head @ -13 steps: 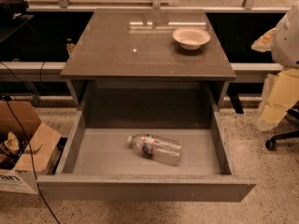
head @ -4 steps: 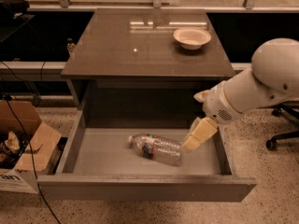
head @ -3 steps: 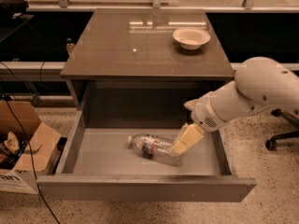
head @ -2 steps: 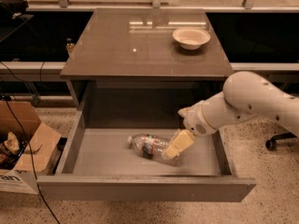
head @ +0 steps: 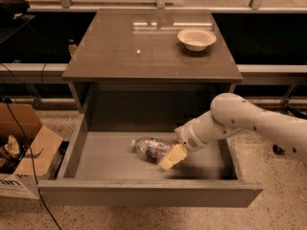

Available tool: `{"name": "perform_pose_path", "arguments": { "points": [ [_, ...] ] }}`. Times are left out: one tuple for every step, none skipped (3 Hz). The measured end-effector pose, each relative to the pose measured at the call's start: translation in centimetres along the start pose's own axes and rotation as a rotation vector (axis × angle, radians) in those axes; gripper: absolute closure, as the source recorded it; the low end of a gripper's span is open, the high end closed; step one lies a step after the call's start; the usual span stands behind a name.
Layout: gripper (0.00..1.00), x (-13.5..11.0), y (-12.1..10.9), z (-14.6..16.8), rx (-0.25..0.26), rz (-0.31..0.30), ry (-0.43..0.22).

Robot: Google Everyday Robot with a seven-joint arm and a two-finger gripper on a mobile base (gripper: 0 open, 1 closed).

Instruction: Pick water bottle from top drawer and place on counter

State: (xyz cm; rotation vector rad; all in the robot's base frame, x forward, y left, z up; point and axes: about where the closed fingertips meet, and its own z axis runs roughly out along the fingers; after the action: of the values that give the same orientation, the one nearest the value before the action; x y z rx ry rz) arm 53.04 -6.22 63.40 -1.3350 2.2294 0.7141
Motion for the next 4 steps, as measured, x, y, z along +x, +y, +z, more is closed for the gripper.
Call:
{"name": "perform_pose_path", "arguments": {
  "points": [
    [0.19, 1.3, -0.3, 1.4, -0.020, 0.037, 0.025],
    [0.42, 1.8, -0.4, 1.4, -0.016, 0.049, 0.044],
    [0.65, 1.2, -0.5, 0.1, 0.008, 0.037, 0.043],
    [0.89, -1.0, -0.3, -3.4, 0.043, -0.005, 0.017]
  ]
}}
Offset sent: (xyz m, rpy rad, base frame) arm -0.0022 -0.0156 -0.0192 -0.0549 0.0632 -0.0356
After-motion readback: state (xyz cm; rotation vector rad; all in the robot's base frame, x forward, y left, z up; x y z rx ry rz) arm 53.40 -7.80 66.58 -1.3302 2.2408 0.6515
